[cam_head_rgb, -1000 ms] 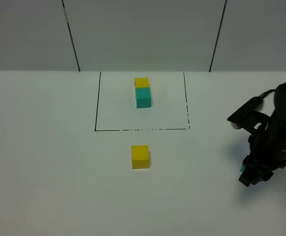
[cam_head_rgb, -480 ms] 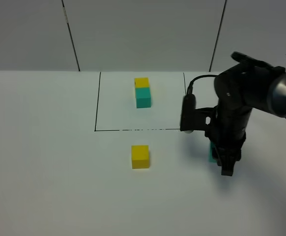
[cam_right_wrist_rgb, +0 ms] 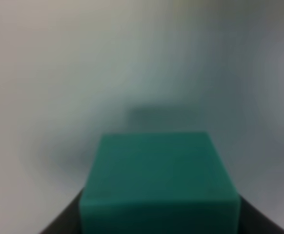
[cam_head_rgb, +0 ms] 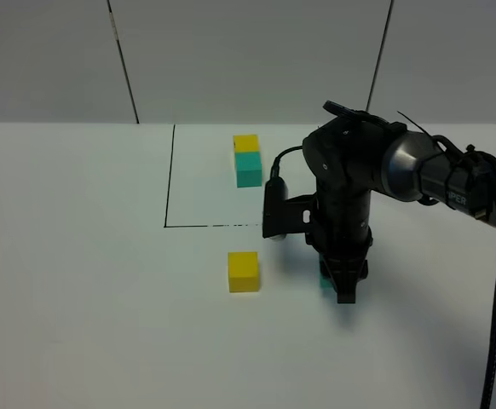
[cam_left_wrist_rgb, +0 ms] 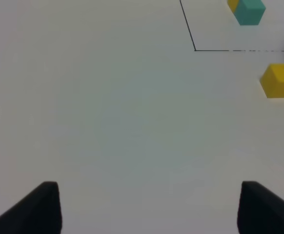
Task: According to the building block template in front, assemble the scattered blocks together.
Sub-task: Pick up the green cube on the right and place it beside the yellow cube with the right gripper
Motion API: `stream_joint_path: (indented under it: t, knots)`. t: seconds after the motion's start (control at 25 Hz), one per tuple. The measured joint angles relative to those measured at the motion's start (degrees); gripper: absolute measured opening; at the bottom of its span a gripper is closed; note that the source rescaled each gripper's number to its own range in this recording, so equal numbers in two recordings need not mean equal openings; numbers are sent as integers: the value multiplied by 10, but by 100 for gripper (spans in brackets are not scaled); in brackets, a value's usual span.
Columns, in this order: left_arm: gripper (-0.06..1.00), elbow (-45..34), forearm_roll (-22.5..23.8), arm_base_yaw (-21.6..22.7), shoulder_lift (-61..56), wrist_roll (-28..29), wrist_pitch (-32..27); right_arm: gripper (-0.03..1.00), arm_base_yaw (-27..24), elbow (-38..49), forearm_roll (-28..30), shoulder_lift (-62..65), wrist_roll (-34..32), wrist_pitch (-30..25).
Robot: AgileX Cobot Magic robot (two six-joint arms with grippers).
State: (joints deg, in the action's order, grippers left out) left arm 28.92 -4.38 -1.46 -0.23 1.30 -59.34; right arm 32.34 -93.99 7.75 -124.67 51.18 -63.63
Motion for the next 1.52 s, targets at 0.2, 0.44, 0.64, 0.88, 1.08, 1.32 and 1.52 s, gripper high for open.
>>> stream_joint_path:
  t: [0.2,0.44,0.64,0.88,1.08,1.32,1.52]
  knots:
    - [64,0,0,0,0,0,0,1,13,-9,-5,-1,6,16]
    - [64,0,0,0,0,0,0,1,13,-9,-28,-22,18,46]
    - [64,0,0,0,0,0,0,1,13,-15,-30,-37,21,51]
    - [64,0,0,0,0,0,1,1,13,-70,-33,-68,15,29]
    - [64,0,0,0,0,0,1,1,17,-134,-37,-112,4,-19]
    - [64,0,0,0,0,0,1,1,25,-149,-39,-123,-7,-23]
    - [64,0,0,0,0,0,1,1,28,-151,-39,-124,-11,-23]
